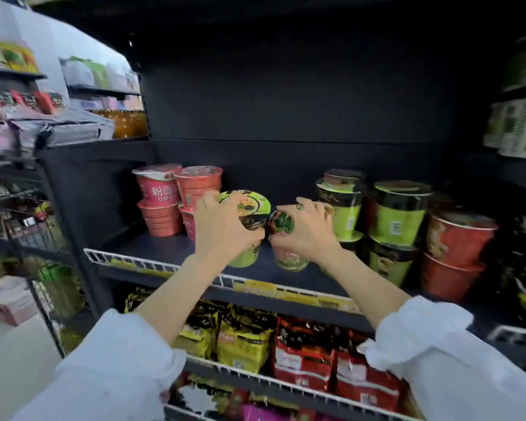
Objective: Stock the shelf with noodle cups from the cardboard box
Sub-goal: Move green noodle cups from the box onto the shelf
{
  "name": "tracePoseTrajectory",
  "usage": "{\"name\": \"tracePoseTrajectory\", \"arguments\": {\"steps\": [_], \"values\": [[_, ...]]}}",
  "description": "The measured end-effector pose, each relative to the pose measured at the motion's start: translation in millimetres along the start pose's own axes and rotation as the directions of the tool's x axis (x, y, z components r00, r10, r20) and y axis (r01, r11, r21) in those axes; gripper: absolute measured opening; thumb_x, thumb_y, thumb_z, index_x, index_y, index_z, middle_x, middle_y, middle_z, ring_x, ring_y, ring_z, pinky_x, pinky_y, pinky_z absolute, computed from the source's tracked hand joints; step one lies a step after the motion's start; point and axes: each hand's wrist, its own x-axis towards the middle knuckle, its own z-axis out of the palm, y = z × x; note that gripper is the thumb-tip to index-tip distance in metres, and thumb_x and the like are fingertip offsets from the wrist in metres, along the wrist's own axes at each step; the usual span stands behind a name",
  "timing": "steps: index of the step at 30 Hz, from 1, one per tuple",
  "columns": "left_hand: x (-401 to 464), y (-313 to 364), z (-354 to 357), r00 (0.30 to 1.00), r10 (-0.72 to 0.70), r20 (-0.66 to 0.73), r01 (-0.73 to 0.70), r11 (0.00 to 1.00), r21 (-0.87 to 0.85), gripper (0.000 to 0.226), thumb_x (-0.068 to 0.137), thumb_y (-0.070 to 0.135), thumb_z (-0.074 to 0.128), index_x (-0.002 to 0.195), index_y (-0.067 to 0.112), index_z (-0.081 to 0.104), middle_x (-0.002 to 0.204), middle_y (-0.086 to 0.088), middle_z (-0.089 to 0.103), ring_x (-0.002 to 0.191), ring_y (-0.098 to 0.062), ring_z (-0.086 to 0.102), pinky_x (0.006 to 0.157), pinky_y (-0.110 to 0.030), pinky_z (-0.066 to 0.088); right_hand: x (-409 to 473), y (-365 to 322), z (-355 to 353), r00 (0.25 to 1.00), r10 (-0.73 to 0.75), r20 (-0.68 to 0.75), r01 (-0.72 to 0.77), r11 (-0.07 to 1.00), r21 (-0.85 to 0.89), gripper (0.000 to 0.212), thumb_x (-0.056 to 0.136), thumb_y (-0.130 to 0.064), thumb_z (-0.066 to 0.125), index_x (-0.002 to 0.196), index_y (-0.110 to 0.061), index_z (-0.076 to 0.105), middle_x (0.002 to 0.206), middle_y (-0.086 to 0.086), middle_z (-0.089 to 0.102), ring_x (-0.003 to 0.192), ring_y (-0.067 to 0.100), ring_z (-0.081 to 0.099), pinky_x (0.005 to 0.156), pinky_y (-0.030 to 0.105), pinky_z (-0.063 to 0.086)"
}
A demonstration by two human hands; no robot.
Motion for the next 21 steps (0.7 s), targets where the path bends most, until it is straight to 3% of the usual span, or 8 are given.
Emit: {"name": "tracePoseTrajectory", "arguments": {"steps": [6, 11, 15, 17, 19, 21], "values": [[80, -16, 55, 0.996, 0.058, 0.074, -0.058, 0.998, -0.001, 0.074, 0.059, 0.057, 0.072, 0.124, 0.028, 0.052, 0.123, -0.009, 0.041, 0.115, -0.029, 0.039, 0.099, -0.038, 0.035, 111, 22, 52, 0.989, 0.111, 0.098, -0.1, 0.989, -0.111, 0.074, 0.076, -0.053, 0.064, 0.141, -0.028, 0.038, 0.15, 0.016, 0.023, 0.138, 0.04, 0.016, 0.111, 0.054, 0.018], [115, -20, 88, 0.986, 0.123, 0.114, -0.119, 0.992, -0.04, 0.074, 0.062, 0.057, 0.072, 0.127, 0.03, 0.049, 0.127, -0.009, 0.038, 0.119, -0.027, 0.037, 0.101, -0.036, 0.033, 155, 53, 94, 0.943, 0.302, 0.139, -0.259, 0.929, -0.263, 0.055, 0.089, -0.044, 0.05, 0.136, -0.018, 0.039, 0.141, 0.018, 0.033, 0.132, 0.037, 0.026, 0.112, 0.05, 0.018], [136, -22, 107, 0.981, 0.146, 0.129, -0.14, 0.989, -0.053, 0.077, 0.061, 0.061, 0.071, 0.128, 0.031, 0.05, 0.128, -0.011, 0.04, 0.117, -0.029, 0.039, 0.101, -0.038, 0.036, 155, 78, 124, 0.94, 0.337, 0.052, -0.297, 0.883, -0.365, 0.066, 0.086, -0.03, 0.058, 0.143, -0.018, 0.027, 0.147, 0.016, 0.026, 0.135, 0.037, 0.024, 0.111, 0.05, 0.02], [146, -20, 114, 0.979, 0.165, 0.122, -0.159, 0.986, -0.052, 0.077, 0.06, 0.062, 0.071, 0.127, 0.031, 0.051, 0.127, -0.01, 0.041, 0.114, -0.03, 0.042, 0.1, -0.038, 0.037, 156, 81, 133, 0.95, 0.306, -0.064, -0.304, 0.858, -0.413, 0.069, 0.08, -0.026, 0.066, 0.14, -0.01, 0.036, 0.142, 0.022, 0.036, 0.132, 0.04, 0.034, 0.11, 0.05, 0.025], [154, -17, 119, 0.972, 0.196, 0.129, -0.19, 0.98, -0.055, 0.076, 0.061, 0.061, 0.071, 0.128, 0.03, 0.05, 0.126, -0.009, 0.04, 0.114, -0.03, 0.042, 0.099, -0.037, 0.037, 162, 77, 136, 0.949, 0.284, -0.134, -0.314, 0.838, -0.446, 0.073, 0.057, -0.025, 0.083, 0.121, 0.001, 0.059, 0.121, 0.028, 0.057, 0.113, 0.041, 0.056, 0.101, 0.05, 0.044], [161, -12, 124, 0.966, 0.212, 0.151, -0.198, 0.975, -0.103, 0.075, 0.063, 0.058, 0.072, 0.128, 0.03, 0.048, 0.128, -0.008, 0.037, 0.117, -0.03, 0.039, 0.101, -0.036, 0.035, 167, 73, 131, 0.956, 0.285, -0.063, -0.286, 0.866, -0.411, 0.063, 0.069, -0.022, 0.073, 0.125, 0.0, 0.055, 0.129, 0.025, 0.053, 0.122, 0.039, 0.05, 0.108, 0.047, 0.037]]}}
